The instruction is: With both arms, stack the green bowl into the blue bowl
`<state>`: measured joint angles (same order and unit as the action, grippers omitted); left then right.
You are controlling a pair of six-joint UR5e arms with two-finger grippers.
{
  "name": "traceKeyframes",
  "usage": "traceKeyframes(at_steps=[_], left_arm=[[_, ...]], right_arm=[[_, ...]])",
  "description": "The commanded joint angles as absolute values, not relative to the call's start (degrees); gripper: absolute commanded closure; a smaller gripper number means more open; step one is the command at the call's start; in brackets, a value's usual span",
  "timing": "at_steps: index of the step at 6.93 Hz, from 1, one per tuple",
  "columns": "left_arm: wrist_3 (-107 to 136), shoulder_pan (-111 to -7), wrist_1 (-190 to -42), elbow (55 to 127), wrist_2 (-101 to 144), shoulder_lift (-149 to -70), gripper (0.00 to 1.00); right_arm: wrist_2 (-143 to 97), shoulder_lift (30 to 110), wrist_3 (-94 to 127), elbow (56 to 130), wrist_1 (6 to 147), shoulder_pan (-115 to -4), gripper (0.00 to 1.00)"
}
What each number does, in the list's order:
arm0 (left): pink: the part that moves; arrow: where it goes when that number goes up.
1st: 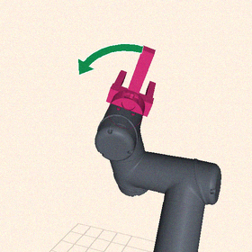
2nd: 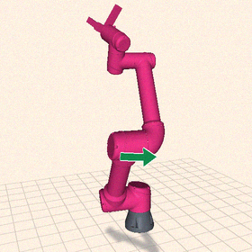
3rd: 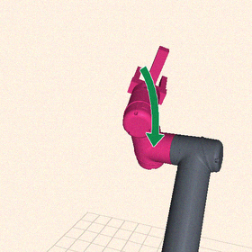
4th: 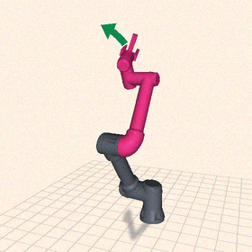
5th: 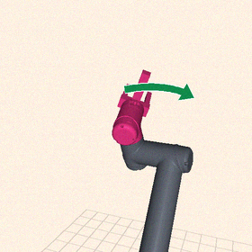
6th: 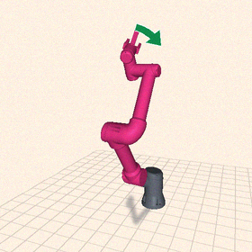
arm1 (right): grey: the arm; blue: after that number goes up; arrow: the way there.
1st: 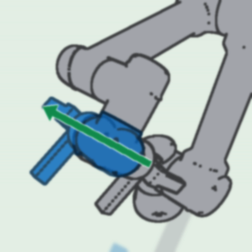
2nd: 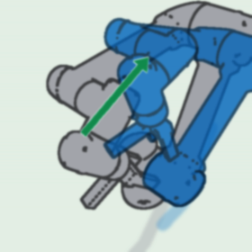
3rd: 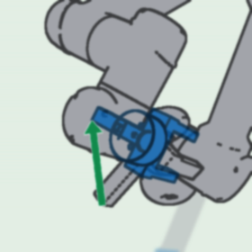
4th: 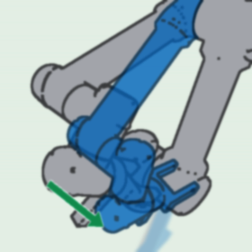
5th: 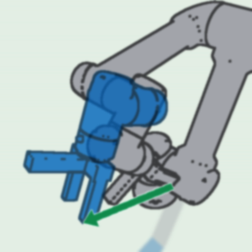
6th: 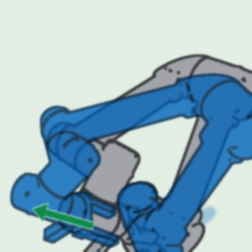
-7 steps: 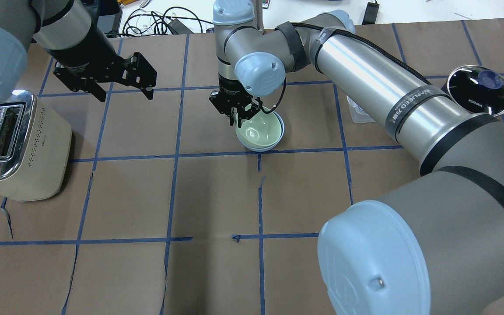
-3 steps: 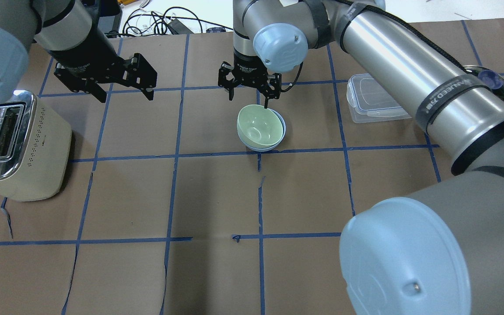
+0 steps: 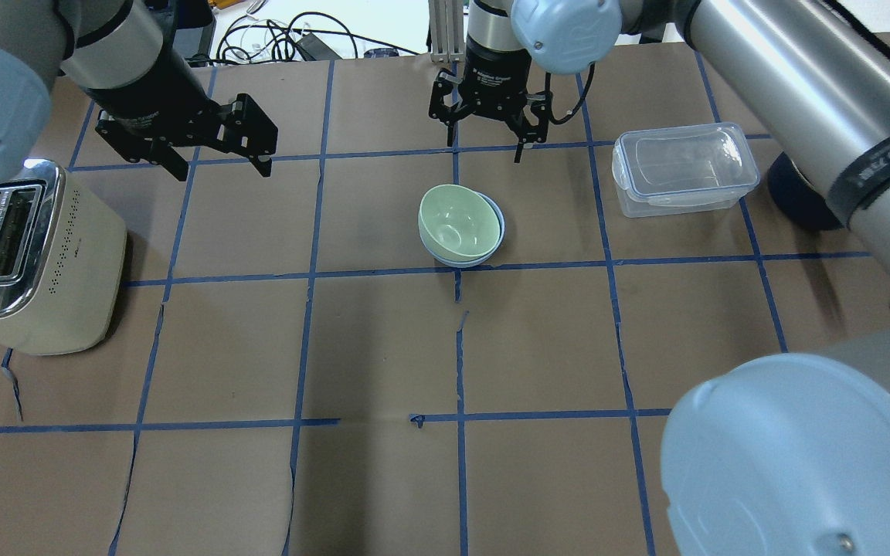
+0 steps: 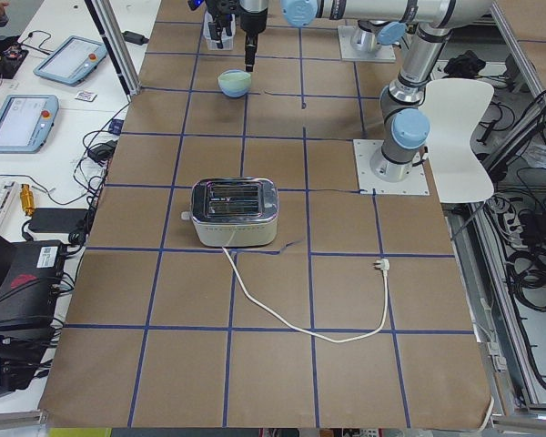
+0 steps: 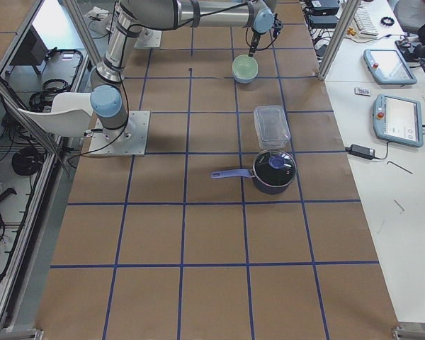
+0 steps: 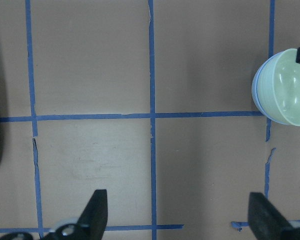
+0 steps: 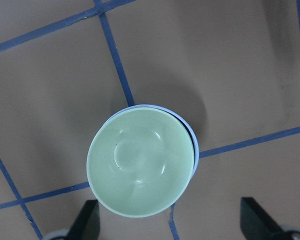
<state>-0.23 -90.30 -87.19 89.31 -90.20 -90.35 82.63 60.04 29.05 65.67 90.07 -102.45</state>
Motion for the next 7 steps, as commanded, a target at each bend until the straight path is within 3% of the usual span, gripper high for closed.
traceKeyframes(at_steps=[1,7], left_arm=[[-0.4,-90.3,-87.2,89.2,-90.7,-90.4,0.0],[1.8,-87.5,-87.3,88.9,-90.9,-90.3,0.0]], right_arm=[[83.3,66.0,21.5,66.0,82.7,-97.4,0.0],[90.2,74.5,8.8,66.6,75.6,-93.5,0.0]])
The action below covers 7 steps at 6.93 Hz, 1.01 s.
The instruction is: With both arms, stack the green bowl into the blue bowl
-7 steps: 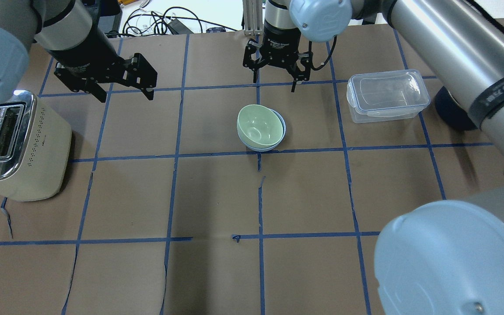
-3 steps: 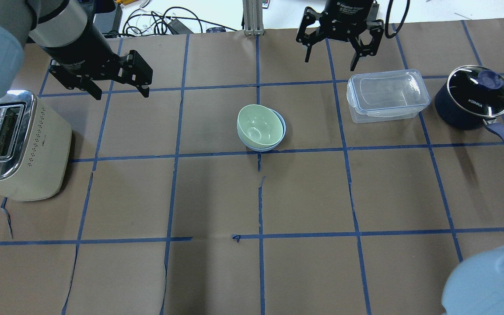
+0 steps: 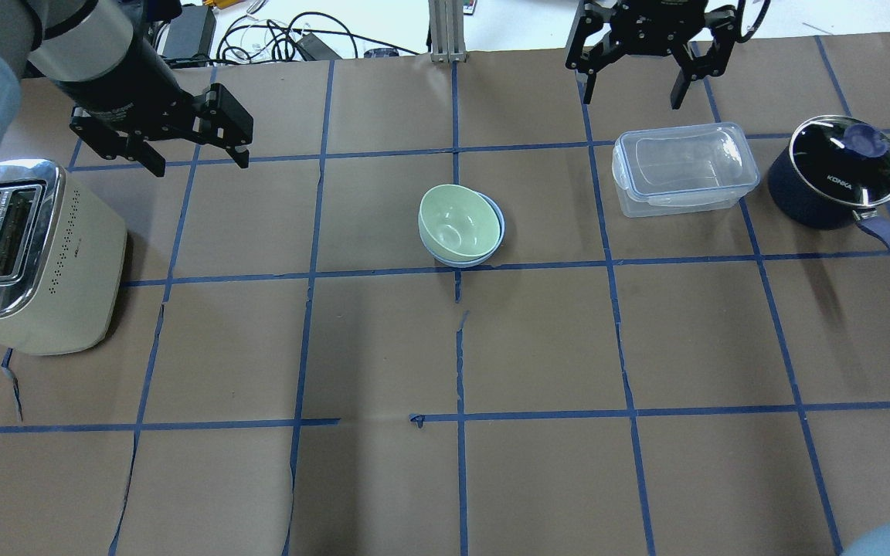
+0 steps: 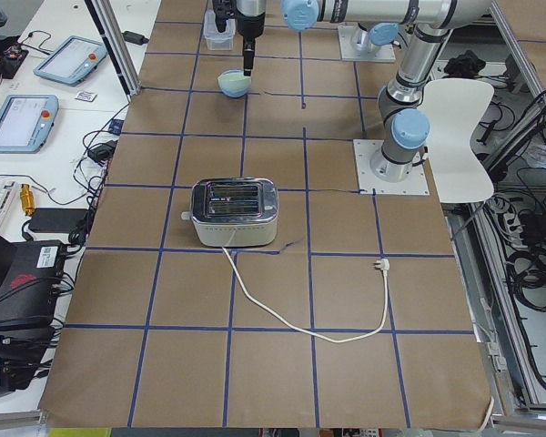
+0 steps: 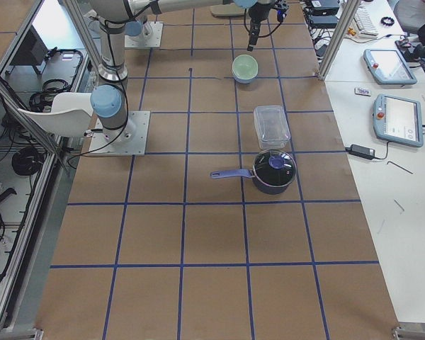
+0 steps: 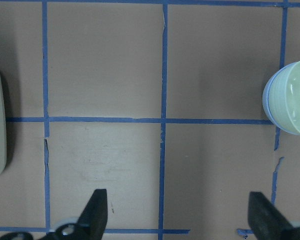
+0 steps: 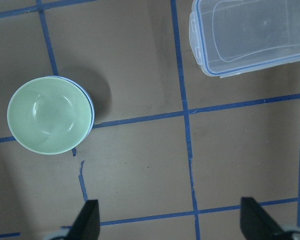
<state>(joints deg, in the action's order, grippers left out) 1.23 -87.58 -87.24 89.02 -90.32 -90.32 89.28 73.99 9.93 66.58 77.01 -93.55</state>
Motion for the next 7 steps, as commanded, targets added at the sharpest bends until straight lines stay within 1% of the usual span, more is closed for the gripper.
traceKeyframes(at_steps=[1,2,4,5,6,7], left_arm=[[1.8,-87.5,-87.3,88.9,-91.0,-90.4,0.0],[1.8,-87.5,-87.3,88.8,-91.0,-90.3,0.0],[1.3,-87.6,-86.8,88.5,-90.7,-90.4,0.0],[1.3,-87.7,-86.5,88.9,-90.8,-90.2,0.0],[1.3,-87.7,-86.3,89.1,-90.7,-90.2,0.0],[1.2,-87.7,-86.2,89.1,-90.7,-90.2,0.0]], right_arm=[[91.4,74.5,8.9,66.7,74.9,-93.4,0.0],[92.2,74.6,8.9,67.5,74.9,-93.4,0.0],[94.1,77.9,9.9,67.9,75.1,-93.5,0.0],[94.7,78.5,9.8,69.8,74.7,-93.8,0.0],[93.5,83.1,9.8,75.1,75.6,-93.5,0.06],[94.0,87.1,9.8,80.4,79.3,-93.5,0.03]])
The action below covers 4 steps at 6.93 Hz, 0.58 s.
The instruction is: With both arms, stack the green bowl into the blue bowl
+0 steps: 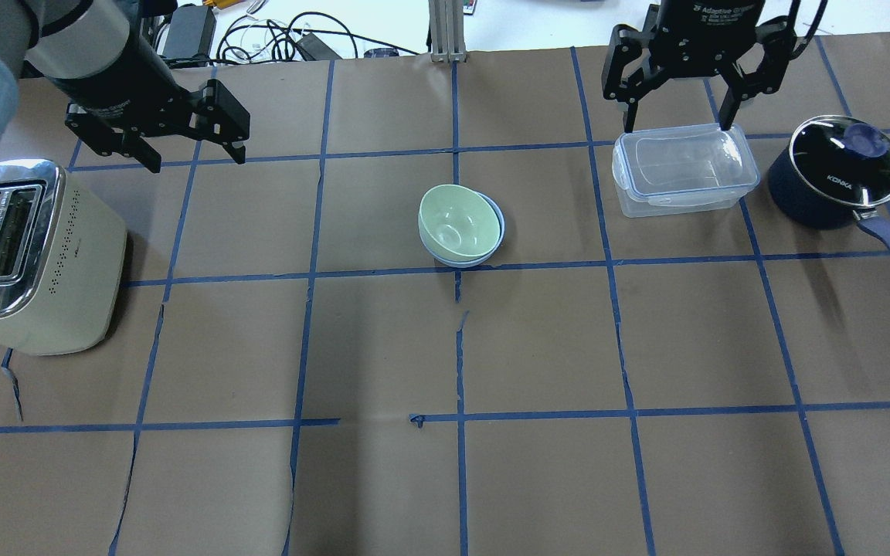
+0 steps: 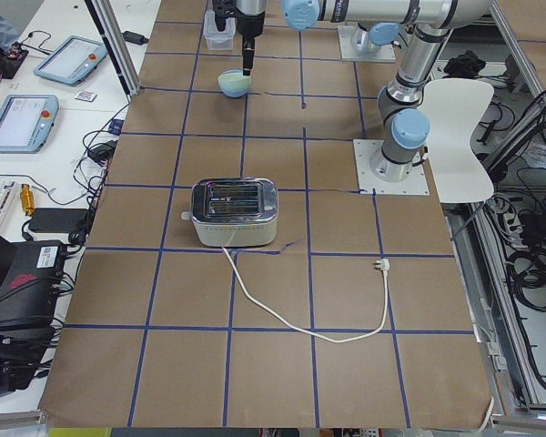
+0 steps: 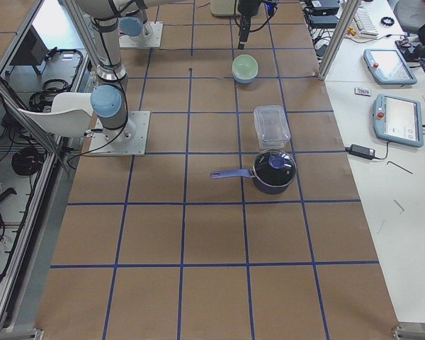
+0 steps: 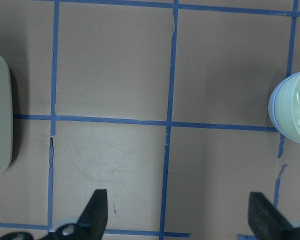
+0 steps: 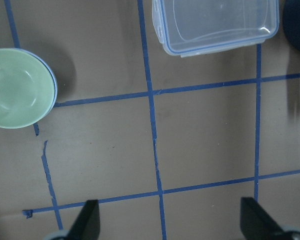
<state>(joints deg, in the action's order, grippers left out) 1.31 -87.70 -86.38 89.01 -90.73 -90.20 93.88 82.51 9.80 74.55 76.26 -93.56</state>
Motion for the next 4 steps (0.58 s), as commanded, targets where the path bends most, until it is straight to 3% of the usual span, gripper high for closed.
traceKeyframes(at_steps=[1,4], left_arm=[[1.2,-87.7,-86.2,89.0,-90.7,-90.3,0.0],[1.2,-87.7,-86.2,89.3,-90.7,-90.3,0.0]], right_arm=[[94.0,89.7,9.9,84.2,81.9,-93.4,0.02],[93.5,90.1,13.4,85.3,85.1,-92.7,0.0]])
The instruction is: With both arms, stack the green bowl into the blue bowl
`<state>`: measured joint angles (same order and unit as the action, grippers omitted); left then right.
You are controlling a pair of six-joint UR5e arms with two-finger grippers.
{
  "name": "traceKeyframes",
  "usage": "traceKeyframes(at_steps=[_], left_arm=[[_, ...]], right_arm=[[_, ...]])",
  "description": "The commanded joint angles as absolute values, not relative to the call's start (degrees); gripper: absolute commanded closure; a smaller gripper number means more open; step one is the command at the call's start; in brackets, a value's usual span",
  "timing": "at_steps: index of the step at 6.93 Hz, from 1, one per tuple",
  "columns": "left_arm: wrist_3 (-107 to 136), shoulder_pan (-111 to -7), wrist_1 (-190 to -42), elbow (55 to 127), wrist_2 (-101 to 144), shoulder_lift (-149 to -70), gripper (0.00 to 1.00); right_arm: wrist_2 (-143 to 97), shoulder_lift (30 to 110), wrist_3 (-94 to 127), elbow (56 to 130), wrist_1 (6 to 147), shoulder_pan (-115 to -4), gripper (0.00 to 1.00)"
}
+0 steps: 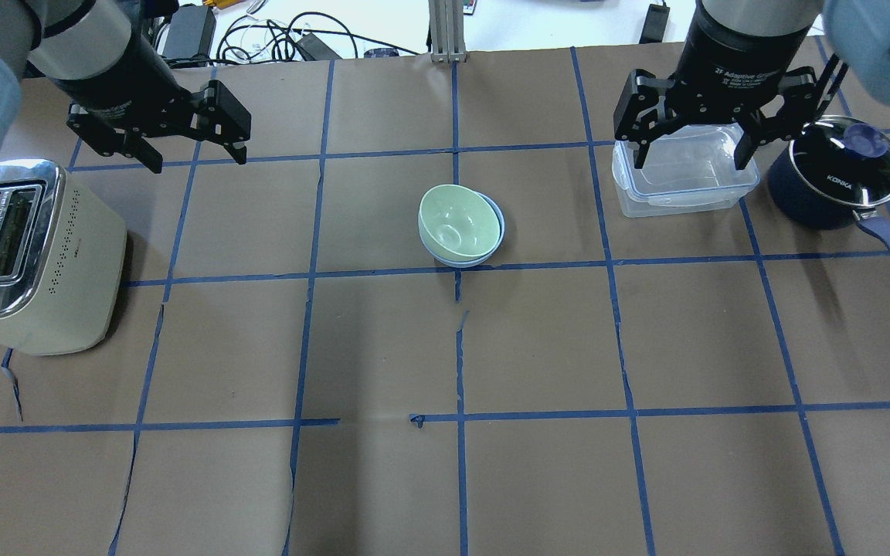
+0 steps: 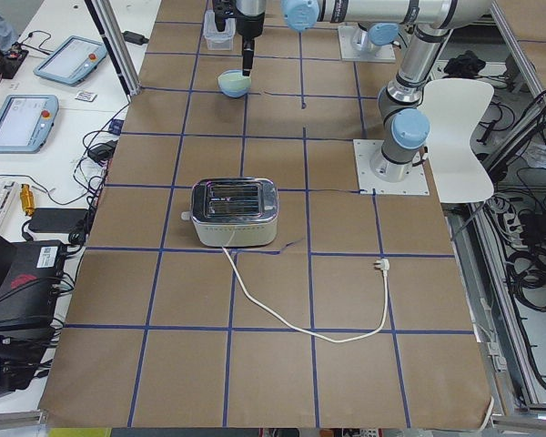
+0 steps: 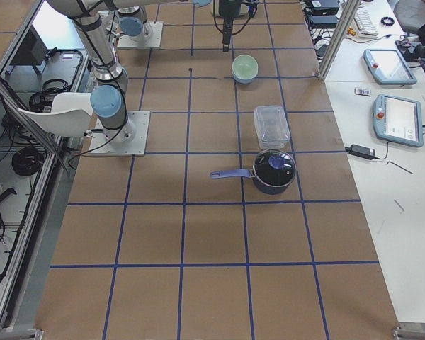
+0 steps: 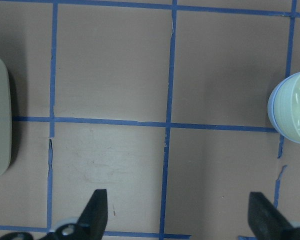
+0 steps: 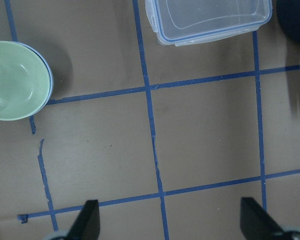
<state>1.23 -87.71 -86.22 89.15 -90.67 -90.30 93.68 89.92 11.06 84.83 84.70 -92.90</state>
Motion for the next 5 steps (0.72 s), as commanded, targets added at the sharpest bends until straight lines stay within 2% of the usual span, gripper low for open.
traceKeyframes(at_steps=[1,5], left_arm=[[1.2,-87.7,-86.2,89.3,-90.7,-90.3,0.0],[1.2,-87.8,-86.2,89.4,-90.6,-90.2,0.0]], right_arm=[[93.4,90.2,13.4,85.3,84.6,-92.7,0.0],[90.5,90.2,13.4,85.3,84.3,-92.9,0.01]])
